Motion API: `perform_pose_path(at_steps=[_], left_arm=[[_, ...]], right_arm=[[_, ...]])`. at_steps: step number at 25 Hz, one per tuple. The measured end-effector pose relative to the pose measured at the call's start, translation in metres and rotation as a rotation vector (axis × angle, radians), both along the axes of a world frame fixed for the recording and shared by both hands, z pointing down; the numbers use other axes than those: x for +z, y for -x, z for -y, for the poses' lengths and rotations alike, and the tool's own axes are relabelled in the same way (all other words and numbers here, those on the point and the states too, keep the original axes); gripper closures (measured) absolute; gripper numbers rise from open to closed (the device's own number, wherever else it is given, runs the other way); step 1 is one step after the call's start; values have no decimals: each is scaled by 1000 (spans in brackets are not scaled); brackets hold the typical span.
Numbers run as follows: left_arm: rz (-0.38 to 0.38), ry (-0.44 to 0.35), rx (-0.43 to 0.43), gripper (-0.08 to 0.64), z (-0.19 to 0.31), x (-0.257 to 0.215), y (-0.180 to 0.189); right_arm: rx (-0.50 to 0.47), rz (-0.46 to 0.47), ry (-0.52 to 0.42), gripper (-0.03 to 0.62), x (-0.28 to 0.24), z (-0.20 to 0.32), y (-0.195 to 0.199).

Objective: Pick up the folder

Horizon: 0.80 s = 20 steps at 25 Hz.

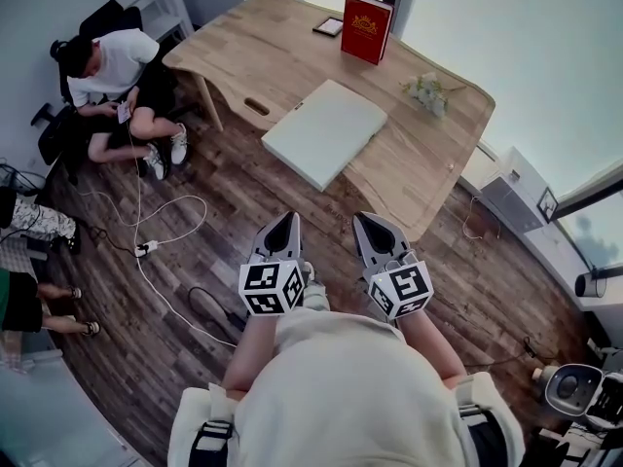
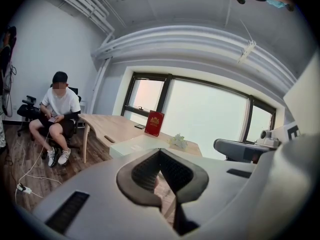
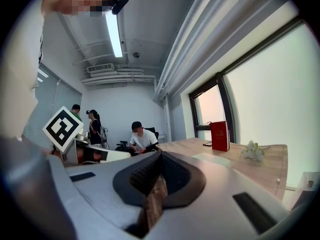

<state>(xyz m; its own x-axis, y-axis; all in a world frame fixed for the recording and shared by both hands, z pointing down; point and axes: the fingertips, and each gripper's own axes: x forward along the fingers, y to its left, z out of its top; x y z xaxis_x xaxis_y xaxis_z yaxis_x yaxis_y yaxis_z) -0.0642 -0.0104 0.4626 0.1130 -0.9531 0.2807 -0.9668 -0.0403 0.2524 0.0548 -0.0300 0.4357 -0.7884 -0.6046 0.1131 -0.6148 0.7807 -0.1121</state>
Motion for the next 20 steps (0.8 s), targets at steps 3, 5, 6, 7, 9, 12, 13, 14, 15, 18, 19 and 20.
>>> perform_pose_path(at_steps=[3,5,6,7,9,12,13,14,15,18,19,20], left_arm=[[-10,5,14,540,13,1,8],[-15,10,22,540,21,3,13],[-17,13,27,540,25,3,16],[-19,16,31,540,29,4,18],[-23,20,42,540,38,5,22],[-28,29,58,540,52,7,30],[-29,31,62,540,57,7,32],[-31,33,67,540,61,7,34],[-32,34,72,540,66,6,37],[-39,35,91,540,79,6,44],[-41,35,98,540,82,6,46],[-43,36,104,540,86,7,49]], right_arm=[[1,-4,-3,575,-3,14,10],[5,-5,-4,574,-5,22,16],[7,-6,-5,574,-5,27,19],[8,-7,-6,574,-6,31,22],[11,-9,-4,574,-6,39,29],[17,-10,3,574,-6,52,39],[19,-10,4,574,-6,56,43],[22,-10,6,574,-7,61,46],[24,-11,6,574,-8,65,49],[35,-14,7,574,-9,75,57],[40,-15,6,574,-9,77,60],[45,-16,6,574,-9,80,63]])
